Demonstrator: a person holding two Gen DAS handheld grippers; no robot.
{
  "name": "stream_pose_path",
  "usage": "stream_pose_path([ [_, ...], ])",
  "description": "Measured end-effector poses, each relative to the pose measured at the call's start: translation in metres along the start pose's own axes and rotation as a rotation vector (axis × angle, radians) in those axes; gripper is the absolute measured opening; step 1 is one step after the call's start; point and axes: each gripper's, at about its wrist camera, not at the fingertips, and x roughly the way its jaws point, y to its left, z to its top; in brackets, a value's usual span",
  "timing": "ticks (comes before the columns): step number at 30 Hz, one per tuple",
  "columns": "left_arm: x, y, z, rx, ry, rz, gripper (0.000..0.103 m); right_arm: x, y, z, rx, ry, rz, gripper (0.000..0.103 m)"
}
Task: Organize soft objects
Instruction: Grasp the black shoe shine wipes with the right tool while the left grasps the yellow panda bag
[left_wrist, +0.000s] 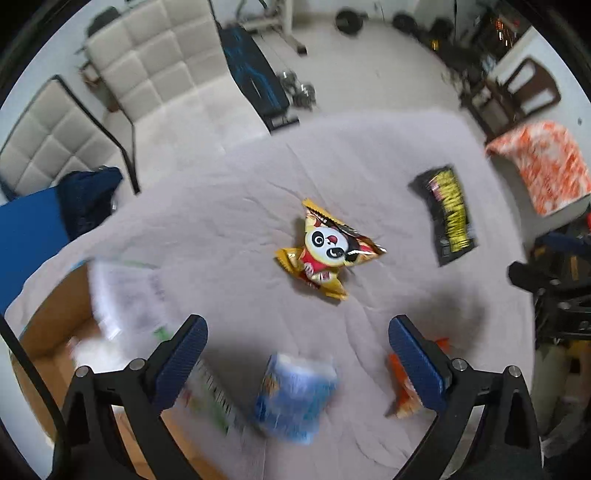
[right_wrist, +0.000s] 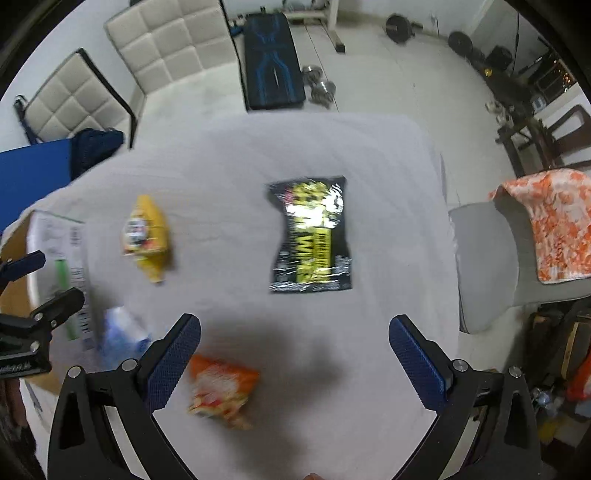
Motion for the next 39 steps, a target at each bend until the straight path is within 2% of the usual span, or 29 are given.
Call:
stream_pose_path([
  [4, 0.061, -0.01, 0.021, 0.041, 0.099, 0.03, 0.092, 0.047, -0.017, 0.013, 0.006, 0.056, 0.014, 0.103],
  [6, 0.081, -0.014, 0.027, 0.05, 0.133, 0.029, 0.081, 0.067, -0.022, 0.017, 0.007, 0.073, 0.011, 0.103],
  [7, 0.092, -0.017, 0.03, 0.051, 0.148, 0.024, 0.079, 0.073, -0.022, 0.02, 0.01, 0.074, 0.006, 0.103],
  [11, 0.11, -0.029, 0.04, 0.066, 0.17, 0.017, 0.062, 0.094, -0.024, 0.035, 0.038, 0.083, 0.024, 0.102],
  [13, 0.114, -0.033, 0.044, 0.049, 0.176, -0.018, 0.062, 0.101, -0.024, 0.042, 0.048, 0.093, 0.033, 0.099],
  [17, 0.121, -0.032, 0.052, -0.022, 0.184, -0.052, 0.054, 0.119, -0.026, 0.054, 0.109, 0.136, 0.07, 0.089],
  [21, 0.129, -0.021, 0.055, -0.121, 0.204, -0.088, 0.053, 0.13, -0.022, 0.059, 0.13, 0.163, 0.02, 0.073],
  [26, 0.136, -0.007, 0.056, -0.224, 0.205, -0.119, 0.053, 0.135, -0.02, 0.054, 0.157, 0.187, -0.025, 0.071],
  [29, 0.135, -0.007, 0.054, -0.242, 0.196, -0.118, 0.052, 0.136, -0.016, 0.052, 0.156, 0.187, -0.038, 0.071],
  [33, 0.134, -0.008, 0.051, -0.247, 0.176, -0.102, 0.049, 0.135, -0.009, 0.053, 0.139, 0.187, -0.053, 0.062],
  [34, 0.13, -0.007, 0.048, -0.246, 0.172, -0.1, 0.048, 0.138, -0.004, 0.07, 0.13, 0.187, -0.059, 0.06],
  [39, 0.125, -0.011, 0.042, -0.227, 0.144, -0.053, 0.047, 0.131, 0.007, 0.063, 0.099, 0.183, -0.078, 0.058],
])
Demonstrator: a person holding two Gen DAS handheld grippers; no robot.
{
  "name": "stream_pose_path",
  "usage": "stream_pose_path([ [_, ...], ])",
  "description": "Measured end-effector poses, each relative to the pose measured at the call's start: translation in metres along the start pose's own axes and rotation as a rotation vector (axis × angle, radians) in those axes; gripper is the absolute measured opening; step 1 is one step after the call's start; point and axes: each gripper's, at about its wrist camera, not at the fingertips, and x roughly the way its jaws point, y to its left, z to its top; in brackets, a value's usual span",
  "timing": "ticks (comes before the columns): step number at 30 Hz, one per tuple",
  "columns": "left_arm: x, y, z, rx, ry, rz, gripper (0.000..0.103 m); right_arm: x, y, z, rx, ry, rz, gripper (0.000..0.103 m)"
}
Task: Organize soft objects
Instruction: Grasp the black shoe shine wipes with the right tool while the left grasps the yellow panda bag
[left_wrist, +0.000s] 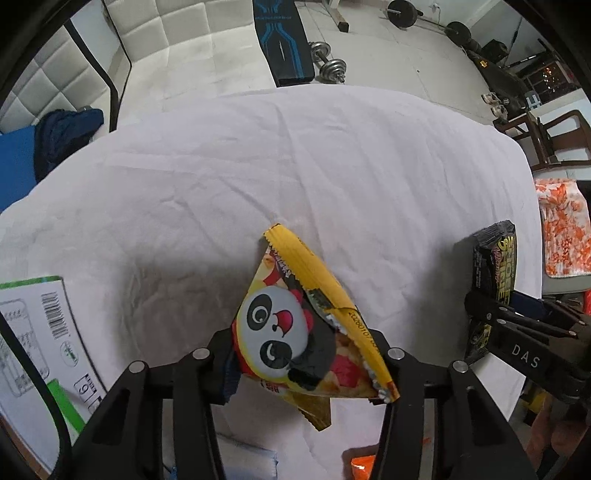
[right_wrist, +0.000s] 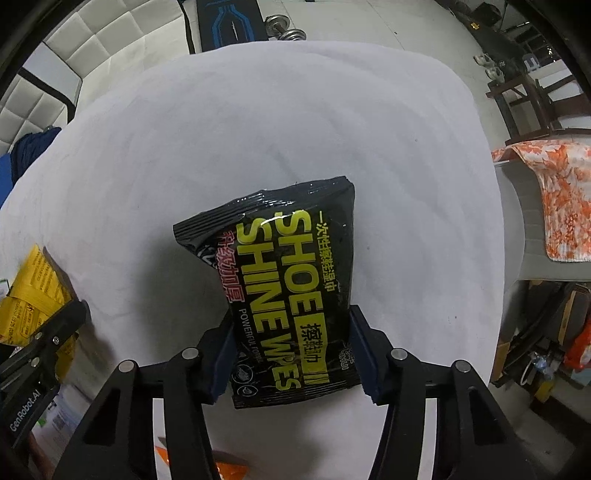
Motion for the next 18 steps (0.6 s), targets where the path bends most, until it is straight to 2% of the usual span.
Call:
stream_pose_path([
  [7, -0.015, -0.006, -0.027, 0.019, -0.065, 0.032, 0.047, -0.019, 0.0, -0.018, -0.013, -0.027, 0.02, 0.056],
  [18, -0.077, -0.011, -0.085, 0.028, -0.185, 0.053, 0.047, -0.088, 0.02, -0.098, -0.061, -0.151, 0.085, 0.056],
])
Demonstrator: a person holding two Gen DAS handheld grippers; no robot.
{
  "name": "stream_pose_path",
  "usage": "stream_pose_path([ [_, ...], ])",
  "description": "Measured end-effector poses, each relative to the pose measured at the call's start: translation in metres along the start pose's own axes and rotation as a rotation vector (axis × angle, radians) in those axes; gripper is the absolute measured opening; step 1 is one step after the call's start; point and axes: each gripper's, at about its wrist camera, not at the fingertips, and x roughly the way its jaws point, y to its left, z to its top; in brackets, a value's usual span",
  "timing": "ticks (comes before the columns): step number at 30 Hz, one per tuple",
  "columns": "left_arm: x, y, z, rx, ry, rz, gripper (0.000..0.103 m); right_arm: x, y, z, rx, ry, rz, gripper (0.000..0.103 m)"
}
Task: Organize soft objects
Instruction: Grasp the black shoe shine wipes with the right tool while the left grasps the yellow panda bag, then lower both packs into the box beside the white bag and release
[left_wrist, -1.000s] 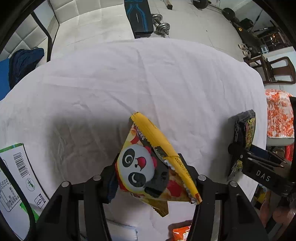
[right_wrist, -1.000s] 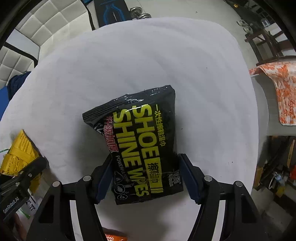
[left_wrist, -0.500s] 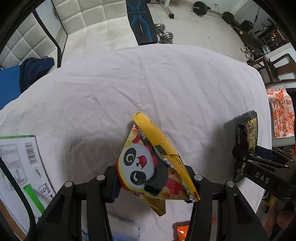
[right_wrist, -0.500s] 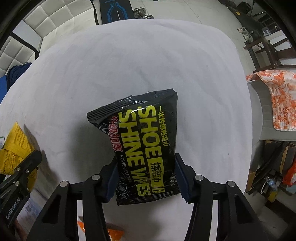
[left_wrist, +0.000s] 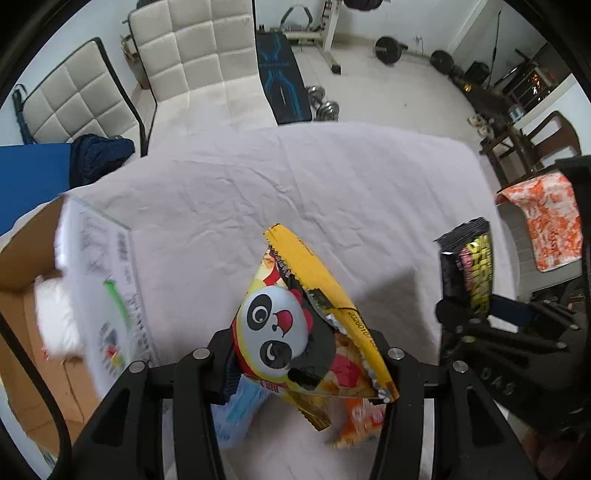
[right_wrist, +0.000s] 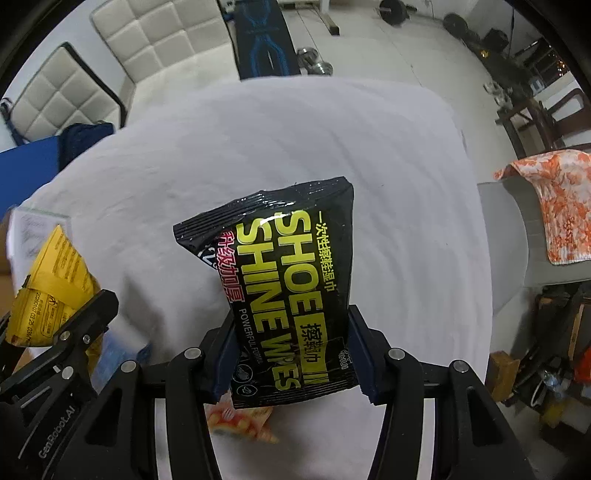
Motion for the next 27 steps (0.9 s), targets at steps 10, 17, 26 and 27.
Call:
stream_pose_path([
  [10, -0.077, 0.04, -0.045, -0.05, -0.097, -0.017, 0.047, -0.067, 0.034, -0.064, -0.053, -0.072, 0.111, 0.056],
  [17, -0.127, 0.085, -0.079, -0.11, -0.16, -0.033, 0.047, -0.115, 0.103, -0.106, -0.127, -0.113, 0.212, 0.056],
  [26, -0.184, 0.175, -0.118, -0.231, -0.212, 0.009, 0.047, -0.141, 0.203, -0.128, -0.246, -0.102, 0.284, 0.056],
  [27, -0.186, 0.185, -0.121, -0.242, -0.214, 0.014, 0.047, -0.14, 0.216, -0.128, -0.255, -0.097, 0.287, 0.056],
])
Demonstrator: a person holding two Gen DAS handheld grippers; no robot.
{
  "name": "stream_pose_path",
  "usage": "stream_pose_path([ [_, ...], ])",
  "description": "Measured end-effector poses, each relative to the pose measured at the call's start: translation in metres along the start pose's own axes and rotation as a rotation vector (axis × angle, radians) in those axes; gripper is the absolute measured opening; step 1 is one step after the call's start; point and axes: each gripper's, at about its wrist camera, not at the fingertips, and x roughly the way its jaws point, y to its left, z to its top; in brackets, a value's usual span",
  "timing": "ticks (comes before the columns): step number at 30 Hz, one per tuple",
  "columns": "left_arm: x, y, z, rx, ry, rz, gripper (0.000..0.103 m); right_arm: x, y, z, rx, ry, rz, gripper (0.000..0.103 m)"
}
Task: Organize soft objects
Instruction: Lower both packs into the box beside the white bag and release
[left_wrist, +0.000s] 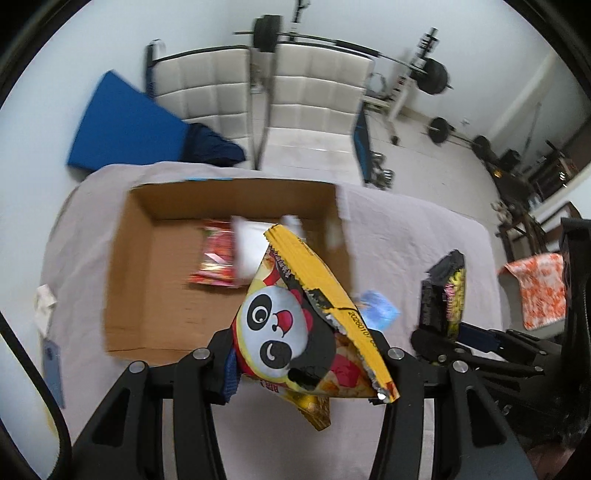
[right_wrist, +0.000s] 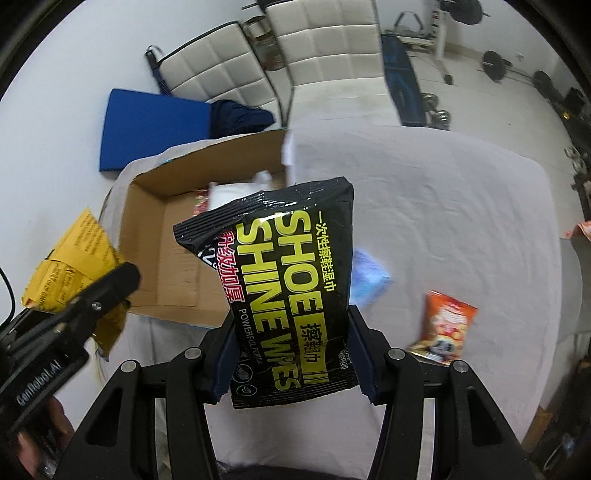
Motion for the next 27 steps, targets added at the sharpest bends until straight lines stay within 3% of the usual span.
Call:
stream_pose_path([
  [5, -0.001, 0.061, 0.005, -0.046, 0.009, 0.063, 0.047, 0.032, 0.041, 0.011, -0.023, 0.044, 0.014, 0.056],
  [13, 0.046, 0.14, 0.024, -0.148, 0.111, 0.083, 0.047, 0.117, 0.073, 0.027, -0.009, 0.166, -0.031, 0.056],
  [19, 0.092, 0.176, 0.039, -0.186, 0.196, 0.073, 0.047, 0.161, 0.076, 0.04, -0.009, 0.212, -0.095, 0.056],
  [27, 0.157, 0.187, 0.064, -0.172, 0.295, 0.061, 0.047, 0.207, 0.081, 0.047, 0.002, 0.268, -0.145, 0.056],
])
